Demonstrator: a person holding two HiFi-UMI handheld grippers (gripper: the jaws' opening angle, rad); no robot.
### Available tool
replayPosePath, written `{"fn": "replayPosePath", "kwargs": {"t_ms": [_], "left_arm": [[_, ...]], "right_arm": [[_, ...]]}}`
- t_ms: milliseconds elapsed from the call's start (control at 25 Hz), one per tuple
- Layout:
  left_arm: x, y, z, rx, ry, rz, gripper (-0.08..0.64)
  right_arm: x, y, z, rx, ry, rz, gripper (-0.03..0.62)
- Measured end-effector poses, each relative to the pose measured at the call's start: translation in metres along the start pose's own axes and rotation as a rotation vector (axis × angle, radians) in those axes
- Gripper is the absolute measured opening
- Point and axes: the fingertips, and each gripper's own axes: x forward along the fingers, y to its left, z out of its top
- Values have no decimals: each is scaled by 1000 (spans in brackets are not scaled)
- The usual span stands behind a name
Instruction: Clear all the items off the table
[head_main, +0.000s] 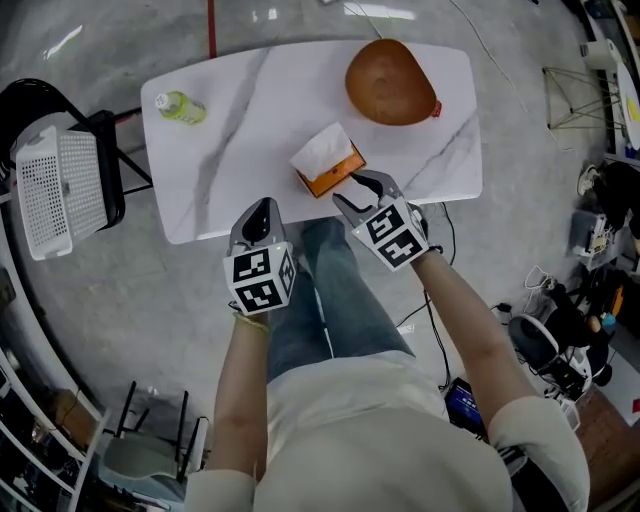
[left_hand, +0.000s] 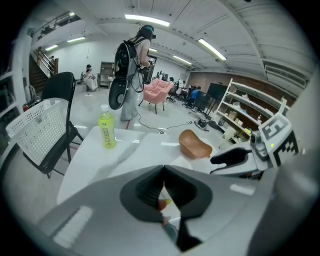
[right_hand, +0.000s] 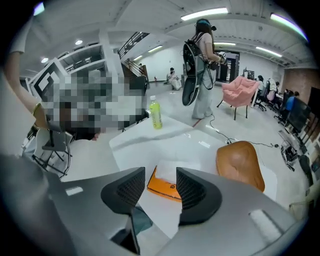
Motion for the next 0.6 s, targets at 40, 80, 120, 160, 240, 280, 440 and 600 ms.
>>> {"fn": "replayPosePath", "kwargs": {"t_ms": [40,80,120,160,240,280,440,600], "left_arm": [[4,1,-2,-8,2,4,9],[8,2,-3,-15,4,8,9],[11,2,-5,-21,8,10,9],[14,2,-8,-25,13,12,9],[20,1,-12,-26,25,13,9],[22,1,-14,-25,30,11,9],[33,-1,-24,-36,47,0,9],[44,1,-32,-54,59,13,9]], "right_arm": [[6,0,-3,-31,14,13,194],[11,1,-5,-62,30,25,199],[16,1,-8,-93,45,37,205],[21,1,-10,-124,60,49,214],[30,3,-14,-193,88,78,244],[36,4,-16,-234,102,95,261],[58,8,-30,-413,174,155,316],[80,12,-46,-589,246,213,363]]}}
